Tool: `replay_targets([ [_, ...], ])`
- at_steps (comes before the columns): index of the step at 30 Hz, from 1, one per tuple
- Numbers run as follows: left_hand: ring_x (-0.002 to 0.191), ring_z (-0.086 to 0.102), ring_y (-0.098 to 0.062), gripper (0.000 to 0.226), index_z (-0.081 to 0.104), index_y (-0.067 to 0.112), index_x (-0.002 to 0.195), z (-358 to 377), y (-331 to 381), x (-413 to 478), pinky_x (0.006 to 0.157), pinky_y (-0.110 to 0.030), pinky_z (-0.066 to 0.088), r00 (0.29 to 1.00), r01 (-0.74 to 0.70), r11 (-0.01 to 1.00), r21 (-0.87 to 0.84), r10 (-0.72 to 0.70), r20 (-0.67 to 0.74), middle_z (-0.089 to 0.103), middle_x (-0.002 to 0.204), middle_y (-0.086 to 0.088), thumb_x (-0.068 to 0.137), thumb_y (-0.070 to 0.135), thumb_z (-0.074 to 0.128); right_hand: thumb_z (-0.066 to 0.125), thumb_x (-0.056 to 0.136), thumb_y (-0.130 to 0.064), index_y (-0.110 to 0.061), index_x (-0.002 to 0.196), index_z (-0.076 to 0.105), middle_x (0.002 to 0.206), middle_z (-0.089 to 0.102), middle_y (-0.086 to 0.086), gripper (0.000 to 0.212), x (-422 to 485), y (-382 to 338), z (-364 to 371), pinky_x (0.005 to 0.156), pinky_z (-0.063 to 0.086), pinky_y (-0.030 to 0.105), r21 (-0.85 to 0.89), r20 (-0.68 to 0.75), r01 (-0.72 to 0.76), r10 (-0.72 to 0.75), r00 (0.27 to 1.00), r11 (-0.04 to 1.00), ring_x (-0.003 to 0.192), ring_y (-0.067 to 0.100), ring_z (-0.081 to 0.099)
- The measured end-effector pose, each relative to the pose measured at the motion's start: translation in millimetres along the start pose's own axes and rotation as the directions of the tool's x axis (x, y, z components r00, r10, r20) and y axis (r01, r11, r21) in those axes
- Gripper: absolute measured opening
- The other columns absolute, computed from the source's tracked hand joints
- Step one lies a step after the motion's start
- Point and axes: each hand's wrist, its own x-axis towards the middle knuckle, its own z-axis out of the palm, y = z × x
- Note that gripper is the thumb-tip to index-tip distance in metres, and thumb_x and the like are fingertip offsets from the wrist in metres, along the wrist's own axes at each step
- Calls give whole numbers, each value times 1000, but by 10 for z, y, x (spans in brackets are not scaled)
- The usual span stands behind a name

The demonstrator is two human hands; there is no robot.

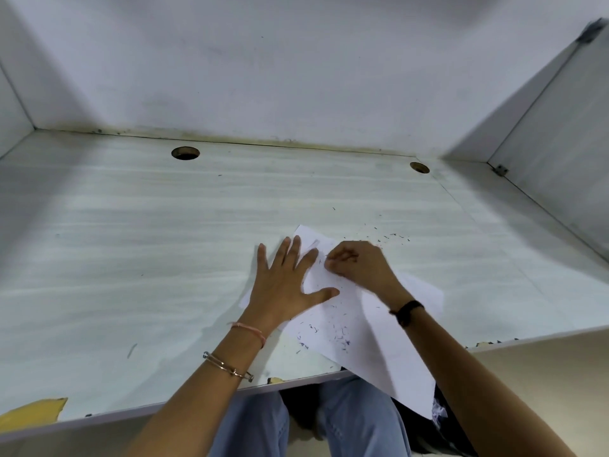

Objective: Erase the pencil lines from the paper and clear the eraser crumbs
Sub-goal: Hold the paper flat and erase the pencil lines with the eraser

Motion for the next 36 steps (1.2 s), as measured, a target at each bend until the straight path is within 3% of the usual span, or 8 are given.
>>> replay_targets([
  [7,149,-15,-17,96,0,39,154,1,8,1,115,-59,-13,999,10,1000,14,-11,34,-10,164,-1,74,89,15,69,80,-9,-7,81,71,75,69,6,3,243,-75,-15,55,43,12,-172,-92,-7,-9,996,985,64,11,60],
  [11,150,-13,-19,102,1,39,154,41,-10,25,114,-61,-10,1000,-4,999,33,4,-3,-9,164,-2,66,91,0,70,78,-11,-7,79,73,72,68,7,5,137,-187,59,54,42,20,-248,123,79,-49,991,966,59,11,56],
  [15,149,-14,-18,103,0,39,154,47,-13,23,114,-61,-11,1000,-3,1000,20,2,14,-10,164,-2,65,91,-1,69,79,-10,-7,78,72,74,66,4,5,250,-129,-70,47,37,10,-244,-63,13,-29,998,970,54,6,52],
  [20,150,-12,-20,99,0,38,154,55,-15,27,114,-61,-10,1000,-9,1000,19,9,-16,-7,164,-3,70,90,4,71,78,-10,-6,79,73,75,68,4,4,167,-229,50,53,42,18,-294,155,119,-76,985,948,62,13,58],
  [24,150,-12,-20,98,4,37,154,54,-16,22,114,-62,-11,1000,-11,1000,11,11,-8,-7,164,-3,71,90,9,69,79,-10,-8,77,70,79,68,4,3,275,-172,-103,53,42,17,-319,-19,49,-58,998,947,69,18,60],
  [28,150,-11,-20,99,3,38,154,49,-14,23,114,-62,-9,1000,-14,1000,25,14,-18,-5,164,-4,70,90,4,70,79,-11,-6,80,73,68,63,-8,6,136,-245,48,52,40,8,-326,201,149,-86,976,934,62,9,55],
  [33,150,-12,-20,102,4,37,154,41,-21,17,114,-62,-9,1000,-10,1000,11,10,1,-7,164,-3,67,91,3,70,80,-11,-8,78,70,65,56,-7,4,313,-109,-159,49,33,10,-279,-62,-29,12,998,960,63,12,53],
  [36,150,-12,-20,102,3,37,154,55,-14,19,114,-63,-9,1000,-12,1000,20,12,-15,-7,164,-4,68,91,1,71,80,-13,-10,80,72,71,62,-5,3,174,-157,23,48,38,8,-291,94,97,-72,993,952,58,4,52],
])
